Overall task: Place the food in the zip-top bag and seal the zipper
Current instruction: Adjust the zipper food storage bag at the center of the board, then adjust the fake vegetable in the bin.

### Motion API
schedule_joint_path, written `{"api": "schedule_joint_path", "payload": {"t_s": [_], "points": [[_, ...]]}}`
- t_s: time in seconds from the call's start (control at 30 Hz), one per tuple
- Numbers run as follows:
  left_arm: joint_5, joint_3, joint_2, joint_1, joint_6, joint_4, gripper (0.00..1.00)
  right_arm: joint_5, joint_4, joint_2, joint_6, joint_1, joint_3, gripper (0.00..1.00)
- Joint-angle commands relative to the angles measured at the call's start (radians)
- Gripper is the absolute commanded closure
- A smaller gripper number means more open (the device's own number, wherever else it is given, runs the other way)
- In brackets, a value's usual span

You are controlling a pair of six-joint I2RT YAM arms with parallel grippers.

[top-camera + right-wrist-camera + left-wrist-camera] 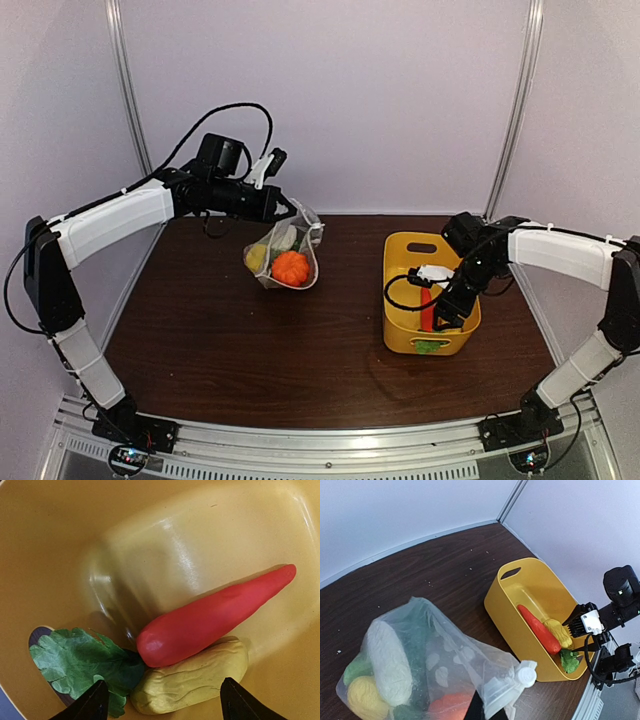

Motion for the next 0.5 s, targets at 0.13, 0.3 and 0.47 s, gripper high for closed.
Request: {"api": "schedule_joint_path", "payload": {"t_s": [0.13, 0.3, 0.47], "points": [[-0.001, -0.010, -0.002, 0.002, -0.006, 0.047, 1.00, -0.089, 0.015, 0.010, 0.004, 0.027, -0.061, 0.24], [0.005, -0.009, -0.007, 0.003, -0.008, 0.045, 1.00, -0.043, 0.034, 0.068, -0.026, 0.033, -0.077, 0.25], [0.002, -0.008, -0.009, 0.003, -0.007, 0.045, 1.00, 0.012, 0.113, 0.132, 0.006, 0.033, -0.102, 0.28]]}}
